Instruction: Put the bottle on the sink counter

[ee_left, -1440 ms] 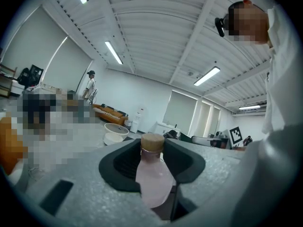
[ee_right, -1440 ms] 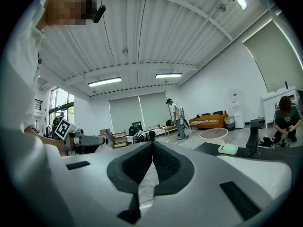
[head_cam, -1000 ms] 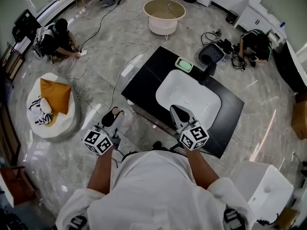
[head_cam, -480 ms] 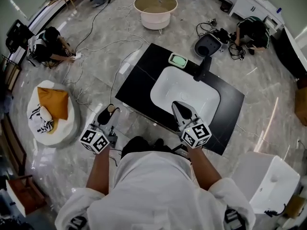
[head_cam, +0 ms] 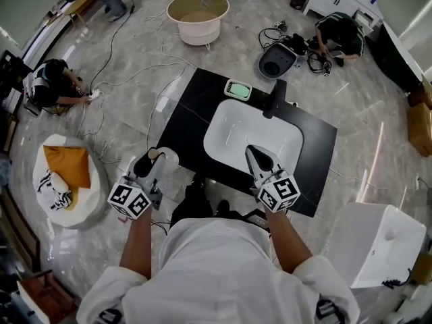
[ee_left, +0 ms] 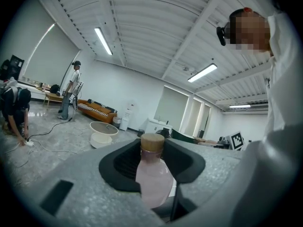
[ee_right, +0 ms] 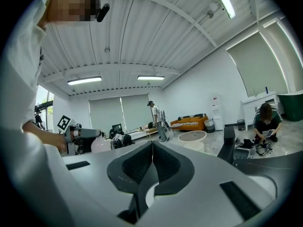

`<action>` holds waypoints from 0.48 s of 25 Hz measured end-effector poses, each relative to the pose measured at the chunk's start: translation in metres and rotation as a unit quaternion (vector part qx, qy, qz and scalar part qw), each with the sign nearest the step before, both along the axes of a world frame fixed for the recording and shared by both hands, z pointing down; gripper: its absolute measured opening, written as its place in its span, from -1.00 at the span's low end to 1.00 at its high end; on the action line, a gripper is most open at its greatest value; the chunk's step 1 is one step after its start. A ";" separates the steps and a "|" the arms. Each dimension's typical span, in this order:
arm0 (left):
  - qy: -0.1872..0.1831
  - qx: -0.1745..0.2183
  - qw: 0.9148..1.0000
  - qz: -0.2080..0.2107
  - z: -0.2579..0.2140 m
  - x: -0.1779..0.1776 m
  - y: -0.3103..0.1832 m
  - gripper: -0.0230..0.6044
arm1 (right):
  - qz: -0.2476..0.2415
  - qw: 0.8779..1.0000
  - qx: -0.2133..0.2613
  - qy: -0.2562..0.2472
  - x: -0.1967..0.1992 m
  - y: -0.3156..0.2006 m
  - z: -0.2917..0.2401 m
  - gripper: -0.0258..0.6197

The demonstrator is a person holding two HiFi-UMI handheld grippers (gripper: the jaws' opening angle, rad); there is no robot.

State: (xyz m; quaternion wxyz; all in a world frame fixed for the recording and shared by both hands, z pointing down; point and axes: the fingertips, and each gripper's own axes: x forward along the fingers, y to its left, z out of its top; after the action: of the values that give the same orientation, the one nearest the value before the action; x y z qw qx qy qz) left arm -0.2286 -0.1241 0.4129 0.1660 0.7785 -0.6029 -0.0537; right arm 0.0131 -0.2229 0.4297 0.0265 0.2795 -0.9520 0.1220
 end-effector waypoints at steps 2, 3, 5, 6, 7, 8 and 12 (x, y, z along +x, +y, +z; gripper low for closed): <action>-0.001 0.000 1.000 0.012 0.000 -0.004 -0.013 -0.43 | 0.012 1.000 0.003 0.001 0.000 -0.008 -0.003 -0.87; -0.001 0.000 1.000 0.017 0.000 -0.006 -0.020 -0.44 | 0.018 1.000 0.004 0.003 -0.001 -0.012 -0.005 -0.87; 0.001 0.000 1.000 0.028 0.000 -0.013 -0.035 -0.44 | 0.028 1.000 0.008 0.007 -0.005 -0.020 -0.008 -0.87; 0.002 0.001 0.999 0.035 0.000 -0.016 -0.042 -0.43 | 0.033 0.999 0.010 0.010 -0.007 -0.023 -0.009 -0.87; 0.003 0.002 0.999 0.041 0.000 -0.019 -0.050 -0.43 | 0.038 0.999 0.011 0.013 -0.008 -0.027 -0.009 -0.87; 0.004 0.004 0.999 0.047 0.001 -0.022 -0.058 -0.43 | 0.044 0.999 0.012 0.014 -0.010 -0.031 -0.010 -0.87; 0.006 0.012 0.998 0.065 -0.001 -0.034 -0.087 -0.44 | 0.064 0.998 0.014 0.019 -0.018 -0.045 -0.012 -0.87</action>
State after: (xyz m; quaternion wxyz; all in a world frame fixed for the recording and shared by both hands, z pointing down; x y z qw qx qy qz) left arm -0.2630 -0.2108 0.4120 0.1631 0.8177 -0.5494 -0.0544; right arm -0.0050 -0.2683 0.4178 0.0325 0.3422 -0.9332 0.1047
